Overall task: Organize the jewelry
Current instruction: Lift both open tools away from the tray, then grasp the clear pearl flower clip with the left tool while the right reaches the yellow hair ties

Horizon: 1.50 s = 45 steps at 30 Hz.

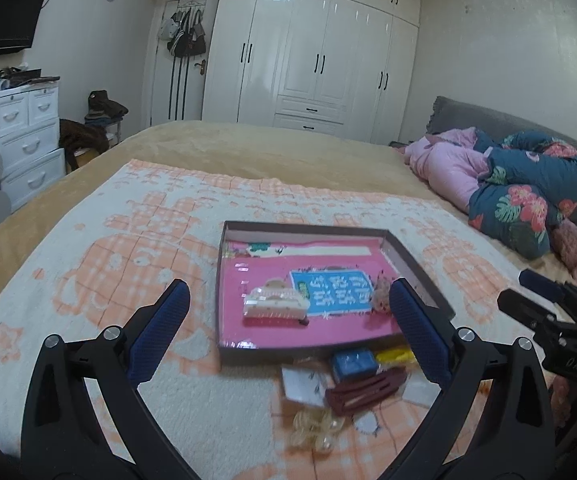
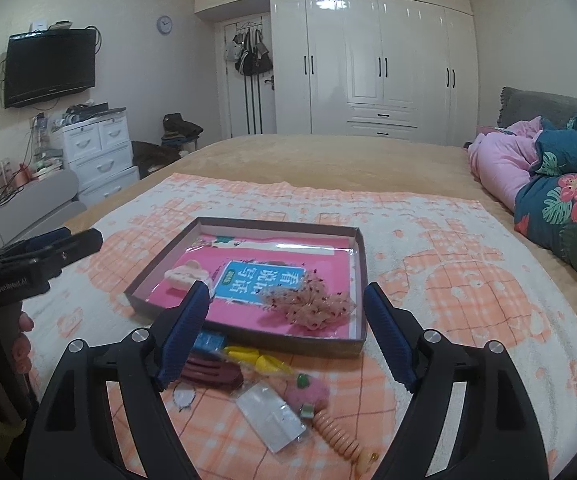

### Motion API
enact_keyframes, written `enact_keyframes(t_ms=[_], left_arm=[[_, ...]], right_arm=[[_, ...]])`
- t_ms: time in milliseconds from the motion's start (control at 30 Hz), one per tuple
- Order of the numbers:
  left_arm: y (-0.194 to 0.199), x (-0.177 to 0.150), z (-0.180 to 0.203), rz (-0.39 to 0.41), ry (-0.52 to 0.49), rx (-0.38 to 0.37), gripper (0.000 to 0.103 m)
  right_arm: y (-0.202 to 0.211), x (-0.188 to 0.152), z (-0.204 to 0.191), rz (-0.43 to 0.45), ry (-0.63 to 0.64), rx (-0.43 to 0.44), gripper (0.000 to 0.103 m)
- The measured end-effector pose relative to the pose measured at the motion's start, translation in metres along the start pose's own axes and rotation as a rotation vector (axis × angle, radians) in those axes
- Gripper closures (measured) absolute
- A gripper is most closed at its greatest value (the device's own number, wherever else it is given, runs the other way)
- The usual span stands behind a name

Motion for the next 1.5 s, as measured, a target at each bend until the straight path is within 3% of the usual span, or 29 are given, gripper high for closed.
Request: enact_keyframes(t_ms=[533,1033,1500], left_arm=[[0.013,-0.041,-0.002,-0.055,-0.033,0.023,0.012],[-0.002,-0.07,0.015,-0.129,-0.097,-0.002,0.012],[-0.033,-0.099,0.018,-0.235,-0.119,-0.022,0.012]], right_arm=[[0.006,-0.04,-0.006,-0.069,0.035,0.043,0.026],[0.002,-0.059,0.014,-0.077,0.037,0.005,0.026],[-0.027,-0.07,0.009,-0.137,0.116,0.006,0.026]])
Point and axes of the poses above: each gripper's, at about its wrist camera, not at the fingertips, and y roughly against the way its jaws point, z to its right, x to its top, the point moved 5 cm from there along -y, roughly the way its jaws point, and after that the axes turned 2 degrees about -x, right-handed, at the moved point
